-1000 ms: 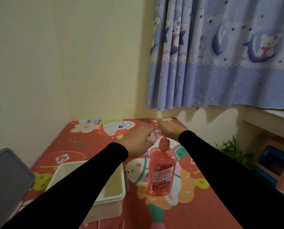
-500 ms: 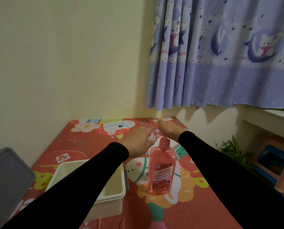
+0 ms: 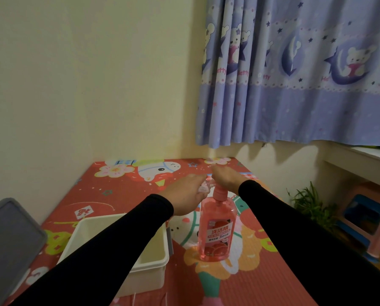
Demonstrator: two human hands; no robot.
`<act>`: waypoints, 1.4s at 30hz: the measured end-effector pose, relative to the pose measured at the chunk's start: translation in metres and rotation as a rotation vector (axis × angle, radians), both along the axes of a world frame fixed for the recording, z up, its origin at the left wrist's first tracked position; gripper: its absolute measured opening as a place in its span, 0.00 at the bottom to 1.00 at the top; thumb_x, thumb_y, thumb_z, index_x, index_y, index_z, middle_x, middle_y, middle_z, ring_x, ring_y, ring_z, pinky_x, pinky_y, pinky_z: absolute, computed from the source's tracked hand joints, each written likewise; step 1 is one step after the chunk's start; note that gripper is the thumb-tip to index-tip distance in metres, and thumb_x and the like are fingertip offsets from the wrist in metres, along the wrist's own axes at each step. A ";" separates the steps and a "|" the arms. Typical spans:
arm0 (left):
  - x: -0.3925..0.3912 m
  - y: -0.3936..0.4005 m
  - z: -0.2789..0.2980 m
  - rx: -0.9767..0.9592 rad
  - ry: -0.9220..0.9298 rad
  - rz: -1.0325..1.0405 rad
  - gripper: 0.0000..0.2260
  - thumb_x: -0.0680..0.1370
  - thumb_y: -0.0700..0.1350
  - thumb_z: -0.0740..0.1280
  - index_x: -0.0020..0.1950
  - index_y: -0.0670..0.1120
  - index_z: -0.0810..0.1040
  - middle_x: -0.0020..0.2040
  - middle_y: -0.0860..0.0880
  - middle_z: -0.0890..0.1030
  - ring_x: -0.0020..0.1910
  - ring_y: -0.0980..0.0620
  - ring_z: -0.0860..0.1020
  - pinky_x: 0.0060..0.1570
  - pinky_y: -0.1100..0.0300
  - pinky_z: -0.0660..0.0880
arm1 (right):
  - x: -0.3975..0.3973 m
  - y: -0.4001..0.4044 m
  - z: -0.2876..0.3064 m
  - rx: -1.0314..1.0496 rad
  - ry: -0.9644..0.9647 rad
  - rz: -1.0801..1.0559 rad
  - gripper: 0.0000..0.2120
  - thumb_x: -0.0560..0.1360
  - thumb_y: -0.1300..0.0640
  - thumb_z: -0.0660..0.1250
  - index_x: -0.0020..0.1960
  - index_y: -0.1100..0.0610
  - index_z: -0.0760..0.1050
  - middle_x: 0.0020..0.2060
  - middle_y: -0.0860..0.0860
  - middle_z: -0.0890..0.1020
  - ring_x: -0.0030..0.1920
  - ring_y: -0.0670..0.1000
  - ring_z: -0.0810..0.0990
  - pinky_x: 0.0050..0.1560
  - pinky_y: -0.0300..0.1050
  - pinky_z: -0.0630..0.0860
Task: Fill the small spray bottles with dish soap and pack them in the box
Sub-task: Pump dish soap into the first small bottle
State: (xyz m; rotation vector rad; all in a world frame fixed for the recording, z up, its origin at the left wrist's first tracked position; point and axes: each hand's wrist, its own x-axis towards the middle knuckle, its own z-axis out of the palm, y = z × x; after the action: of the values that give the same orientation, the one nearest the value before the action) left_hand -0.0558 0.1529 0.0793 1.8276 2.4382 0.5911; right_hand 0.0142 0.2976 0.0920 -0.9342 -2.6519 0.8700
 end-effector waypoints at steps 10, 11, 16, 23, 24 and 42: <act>0.000 0.001 -0.001 -0.009 0.040 -0.011 0.18 0.83 0.51 0.56 0.72 0.47 0.64 0.64 0.46 0.71 0.61 0.46 0.72 0.53 0.57 0.67 | -0.003 -0.001 -0.004 0.048 0.001 -0.028 0.14 0.82 0.61 0.47 0.43 0.60 0.68 0.49 0.61 0.74 0.47 0.56 0.71 0.46 0.47 0.65; -0.001 0.001 -0.003 -0.022 0.054 -0.011 0.20 0.83 0.51 0.56 0.73 0.47 0.62 0.66 0.45 0.70 0.63 0.46 0.72 0.54 0.58 0.67 | -0.001 -0.004 -0.004 0.043 0.000 -0.036 0.13 0.82 0.62 0.47 0.44 0.63 0.67 0.49 0.63 0.74 0.46 0.56 0.70 0.46 0.46 0.63; -0.002 0.002 0.000 -0.049 0.034 -0.011 0.19 0.83 0.51 0.57 0.73 0.47 0.63 0.68 0.45 0.69 0.63 0.46 0.71 0.54 0.58 0.66 | 0.001 -0.002 -0.001 -0.001 0.002 -0.018 0.14 0.83 0.60 0.47 0.53 0.65 0.69 0.49 0.61 0.73 0.48 0.57 0.72 0.49 0.48 0.66; -0.002 0.002 0.009 0.013 0.018 -0.016 0.15 0.83 0.50 0.57 0.67 0.46 0.67 0.62 0.46 0.73 0.57 0.47 0.73 0.50 0.58 0.66 | 0.000 -0.004 0.010 -0.094 0.146 -0.026 0.16 0.83 0.59 0.49 0.36 0.52 0.61 0.33 0.48 0.70 0.40 0.49 0.69 0.43 0.40 0.67; -0.001 0.001 0.007 0.011 0.022 -0.018 0.15 0.83 0.49 0.56 0.68 0.46 0.67 0.62 0.46 0.73 0.57 0.46 0.73 0.49 0.58 0.66 | 0.000 -0.003 0.006 -0.058 0.089 -0.019 0.14 0.83 0.59 0.49 0.41 0.53 0.67 0.38 0.51 0.73 0.45 0.53 0.70 0.47 0.43 0.67; -0.004 0.004 0.000 -0.005 0.029 -0.013 0.18 0.83 0.51 0.57 0.72 0.48 0.64 0.65 0.47 0.72 0.60 0.47 0.72 0.51 0.59 0.65 | -0.003 -0.001 -0.001 -0.082 0.087 -0.100 0.12 0.81 0.63 0.48 0.45 0.60 0.69 0.51 0.64 0.76 0.51 0.57 0.73 0.54 0.52 0.70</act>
State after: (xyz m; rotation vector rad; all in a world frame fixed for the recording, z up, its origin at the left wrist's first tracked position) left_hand -0.0600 0.1566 0.0794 1.8623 2.4417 0.5613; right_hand 0.0114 0.2965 0.0910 -1.0137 -2.4907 0.9794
